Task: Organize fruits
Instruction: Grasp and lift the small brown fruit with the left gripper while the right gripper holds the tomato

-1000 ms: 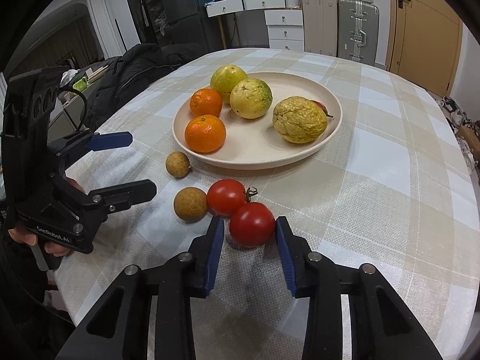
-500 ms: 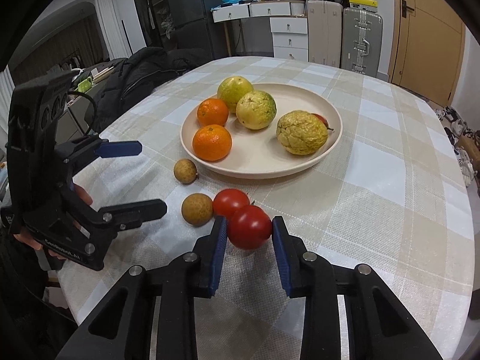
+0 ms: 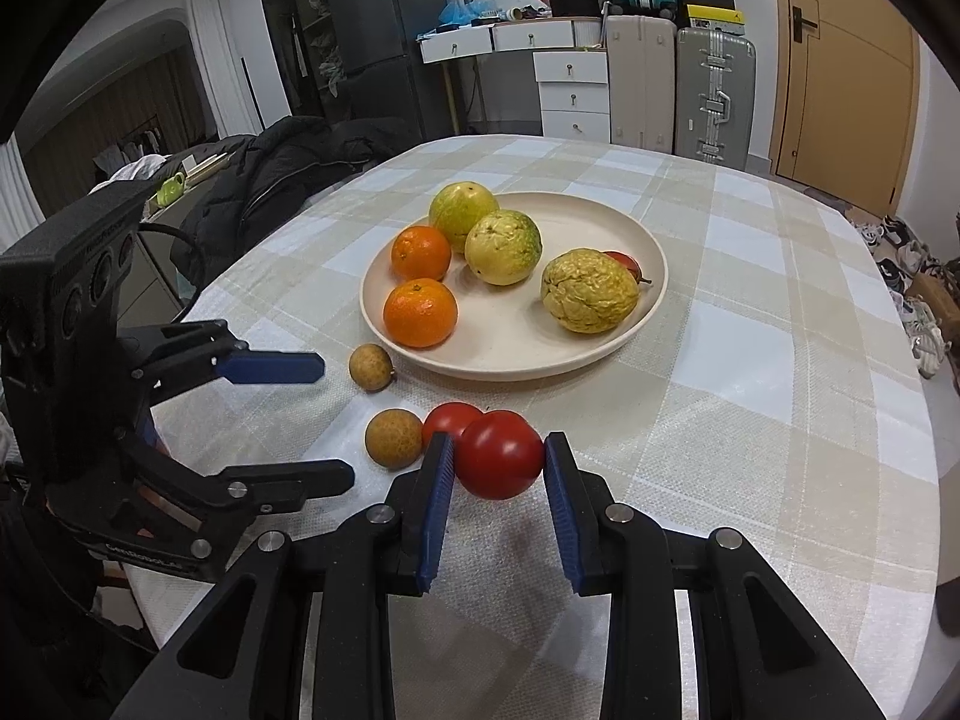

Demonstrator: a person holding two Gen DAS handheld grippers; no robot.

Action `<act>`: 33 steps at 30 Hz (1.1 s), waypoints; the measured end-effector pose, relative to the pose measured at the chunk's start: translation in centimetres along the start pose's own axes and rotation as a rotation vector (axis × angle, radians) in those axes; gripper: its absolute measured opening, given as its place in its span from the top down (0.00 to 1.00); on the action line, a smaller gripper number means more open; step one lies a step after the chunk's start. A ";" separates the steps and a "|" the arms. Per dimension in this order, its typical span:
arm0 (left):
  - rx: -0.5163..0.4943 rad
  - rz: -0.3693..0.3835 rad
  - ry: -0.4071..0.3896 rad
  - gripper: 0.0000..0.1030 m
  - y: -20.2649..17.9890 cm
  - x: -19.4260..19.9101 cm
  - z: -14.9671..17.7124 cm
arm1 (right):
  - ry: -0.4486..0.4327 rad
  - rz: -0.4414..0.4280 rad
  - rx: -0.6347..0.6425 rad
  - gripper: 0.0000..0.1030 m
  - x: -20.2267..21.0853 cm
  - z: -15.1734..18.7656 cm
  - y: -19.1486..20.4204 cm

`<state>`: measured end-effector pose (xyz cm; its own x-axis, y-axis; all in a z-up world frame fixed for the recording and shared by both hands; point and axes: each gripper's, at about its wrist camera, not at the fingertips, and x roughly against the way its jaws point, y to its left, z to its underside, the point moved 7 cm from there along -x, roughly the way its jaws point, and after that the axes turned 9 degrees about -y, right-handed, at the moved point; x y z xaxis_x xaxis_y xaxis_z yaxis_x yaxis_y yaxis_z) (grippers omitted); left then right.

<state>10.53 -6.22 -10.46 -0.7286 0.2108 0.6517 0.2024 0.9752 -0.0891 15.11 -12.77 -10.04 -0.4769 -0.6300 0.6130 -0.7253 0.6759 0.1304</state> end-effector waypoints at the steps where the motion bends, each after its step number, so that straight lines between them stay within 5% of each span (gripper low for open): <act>1: 0.005 0.010 0.009 0.47 -0.1 -0.1 0.1 | 0.000 -0.001 0.000 0.70 0.0 0.0 0.0; 10: 0.039 0.048 0.036 0.51 -1.0 -1.2 0.0 | -0.005 0.002 -0.001 0.70 0.1 0.0 -0.1; 13: 0.047 0.053 0.042 0.59 -1.2 -1.6 0.0 | -0.010 0.003 -0.003 0.70 0.3 -0.1 -0.2; 33: 0.075 0.065 0.028 0.78 -1.2 -2.7 -0.9 | -0.018 0.003 -0.011 0.70 0.6 -0.3 -0.5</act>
<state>12.85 -7.98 -11.39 -0.6966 0.2728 0.6636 0.1981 0.9621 -0.1876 15.31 -13.33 -9.53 -0.4881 -0.6344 0.5994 -0.7185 0.6820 0.1367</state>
